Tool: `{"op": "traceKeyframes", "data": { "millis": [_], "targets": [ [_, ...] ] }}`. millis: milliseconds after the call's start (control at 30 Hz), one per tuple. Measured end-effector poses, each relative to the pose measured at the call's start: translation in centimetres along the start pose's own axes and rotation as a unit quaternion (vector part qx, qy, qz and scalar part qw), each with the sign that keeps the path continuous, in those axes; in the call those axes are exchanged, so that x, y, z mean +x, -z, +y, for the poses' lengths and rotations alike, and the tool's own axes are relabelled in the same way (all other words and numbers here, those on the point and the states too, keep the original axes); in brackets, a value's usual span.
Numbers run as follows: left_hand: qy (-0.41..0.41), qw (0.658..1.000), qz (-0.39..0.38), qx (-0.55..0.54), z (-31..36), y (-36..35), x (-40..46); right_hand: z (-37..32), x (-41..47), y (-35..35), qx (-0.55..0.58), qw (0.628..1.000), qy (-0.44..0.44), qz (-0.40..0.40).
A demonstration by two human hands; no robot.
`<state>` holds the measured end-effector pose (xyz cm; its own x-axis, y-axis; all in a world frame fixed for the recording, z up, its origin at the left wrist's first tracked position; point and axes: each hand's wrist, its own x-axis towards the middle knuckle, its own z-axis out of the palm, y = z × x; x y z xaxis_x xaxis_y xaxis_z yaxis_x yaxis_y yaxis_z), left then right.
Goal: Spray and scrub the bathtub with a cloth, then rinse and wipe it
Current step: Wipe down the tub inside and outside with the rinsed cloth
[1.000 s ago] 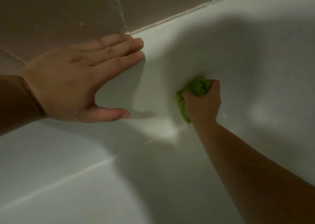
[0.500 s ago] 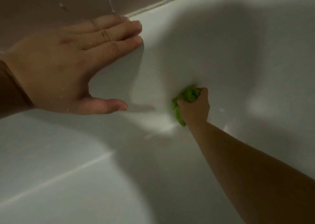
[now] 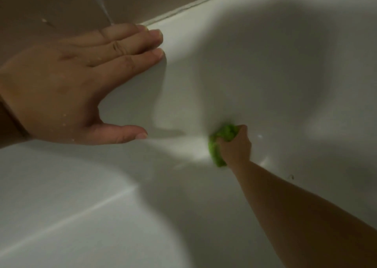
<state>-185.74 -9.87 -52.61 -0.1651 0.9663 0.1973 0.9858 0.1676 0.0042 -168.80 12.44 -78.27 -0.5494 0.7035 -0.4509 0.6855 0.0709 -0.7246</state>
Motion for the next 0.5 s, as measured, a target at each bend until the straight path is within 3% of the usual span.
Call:
{"op": "traceKeyframes", "data": {
  "millis": [133, 200, 267, 333, 433, 500],
  "targets": [
    [0.065, 0.995, -0.006, -0.082, 0.5, 0.0, 0.3, -3.7, 3.7, 5.6, 0.036, 0.995, 0.035, 0.085],
    [0.09, 0.99, -0.003, -0.107, 1.0, 0.3, 0.6, -6.2, 2.8, 7.0, 0.077, 0.991, 0.091, 0.067],
    [0.029, 0.999, -0.024, -0.018, 0.5, 0.2, 1.5, -8.0, 0.8, 6.2, 0.111, 0.985, 0.131, 0.03],
    [0.013, 0.999, -0.032, 0.005, 0.1, 0.5, 2.5, -7.9, -0.7, 4.0, 0.121, 0.982, 0.143, -0.004],
    [0.011, 1.0, -0.022, 0.013, 0.2, 0.1, 3.6, -5.3, -1.1, 1.4, 0.077, 0.989, 0.098, -0.08],
    [0.007, 1.0, -0.017, 0.015, 0.2, -0.2, 3.8, -3.1, 0.0, 1.4, 0.025, 0.995, 0.062, -0.075]
  ]
}}
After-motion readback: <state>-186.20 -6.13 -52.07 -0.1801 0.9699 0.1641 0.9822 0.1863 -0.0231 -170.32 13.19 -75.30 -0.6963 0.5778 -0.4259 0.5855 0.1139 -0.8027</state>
